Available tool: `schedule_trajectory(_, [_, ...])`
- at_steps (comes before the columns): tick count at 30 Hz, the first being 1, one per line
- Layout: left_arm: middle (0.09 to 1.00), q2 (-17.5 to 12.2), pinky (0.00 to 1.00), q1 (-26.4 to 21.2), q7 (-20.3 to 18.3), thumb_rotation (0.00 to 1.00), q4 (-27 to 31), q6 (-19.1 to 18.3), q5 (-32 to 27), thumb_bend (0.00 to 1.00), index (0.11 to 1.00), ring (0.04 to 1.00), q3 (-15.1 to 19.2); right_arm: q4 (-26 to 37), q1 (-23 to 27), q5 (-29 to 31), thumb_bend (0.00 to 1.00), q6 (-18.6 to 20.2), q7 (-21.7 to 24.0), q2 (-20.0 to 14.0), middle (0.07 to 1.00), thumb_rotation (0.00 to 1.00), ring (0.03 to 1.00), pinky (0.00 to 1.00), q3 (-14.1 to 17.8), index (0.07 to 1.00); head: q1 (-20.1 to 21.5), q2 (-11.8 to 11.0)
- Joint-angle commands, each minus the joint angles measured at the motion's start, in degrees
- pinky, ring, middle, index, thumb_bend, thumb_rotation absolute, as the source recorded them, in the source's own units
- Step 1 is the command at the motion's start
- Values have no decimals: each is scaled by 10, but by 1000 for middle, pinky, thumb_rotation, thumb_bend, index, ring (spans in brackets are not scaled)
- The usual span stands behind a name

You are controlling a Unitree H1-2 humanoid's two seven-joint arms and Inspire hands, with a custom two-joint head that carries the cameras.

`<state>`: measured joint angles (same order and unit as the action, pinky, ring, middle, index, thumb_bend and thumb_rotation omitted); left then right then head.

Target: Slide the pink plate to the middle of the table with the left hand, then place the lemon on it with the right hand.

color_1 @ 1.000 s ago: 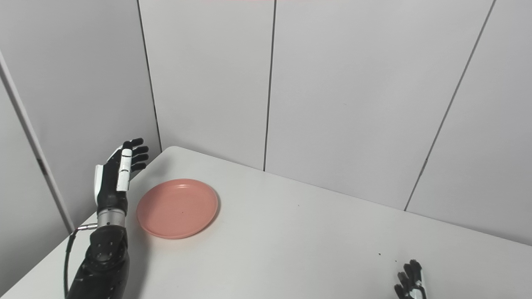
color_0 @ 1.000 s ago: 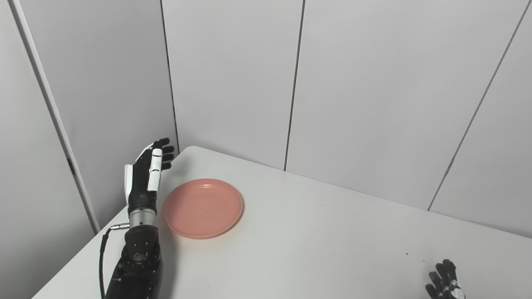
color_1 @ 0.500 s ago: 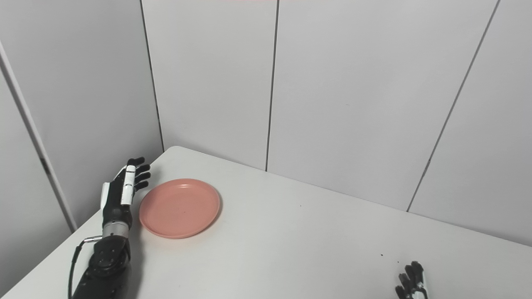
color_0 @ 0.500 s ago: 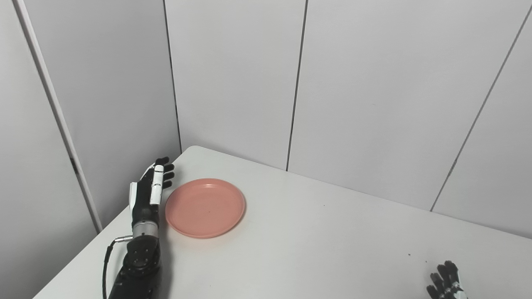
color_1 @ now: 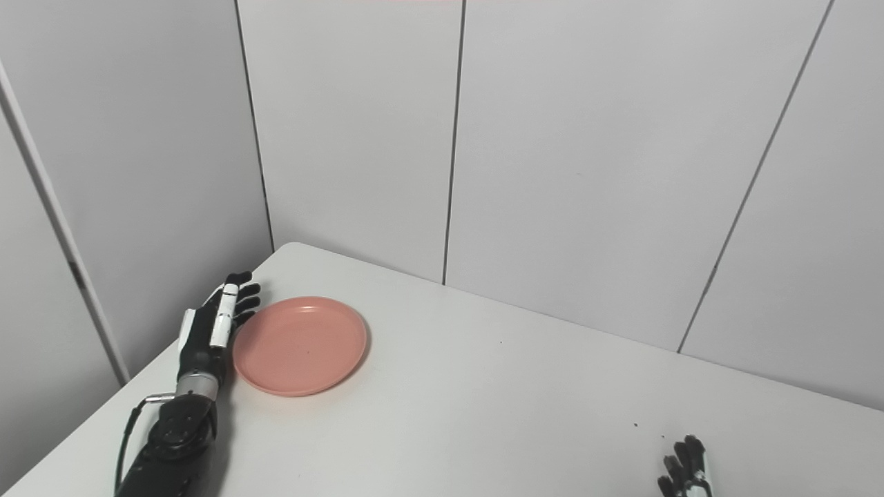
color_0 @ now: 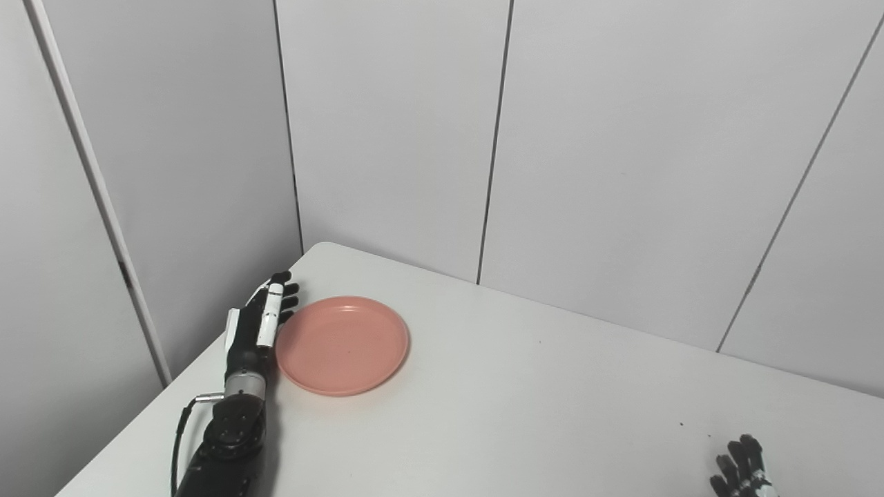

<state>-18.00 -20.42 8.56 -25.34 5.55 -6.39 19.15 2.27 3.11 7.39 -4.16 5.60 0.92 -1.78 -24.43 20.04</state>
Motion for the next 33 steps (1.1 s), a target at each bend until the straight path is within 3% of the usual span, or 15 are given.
schedule_trajectory(1, [812,-14,844,-15,-25,1000,25,3,-5,528,806,823,-11,3,-3,1,572,-18,1,1,1000,1000,1000,1000,2,1000,0,1])
schedule_trajectory(33, [804,28,791,-28,-103,1000,55,-20,-43,528,792,802,-74,31,-8,-5,582,10,-7,9,1000,994,1000,1000,0,1000,15,12])
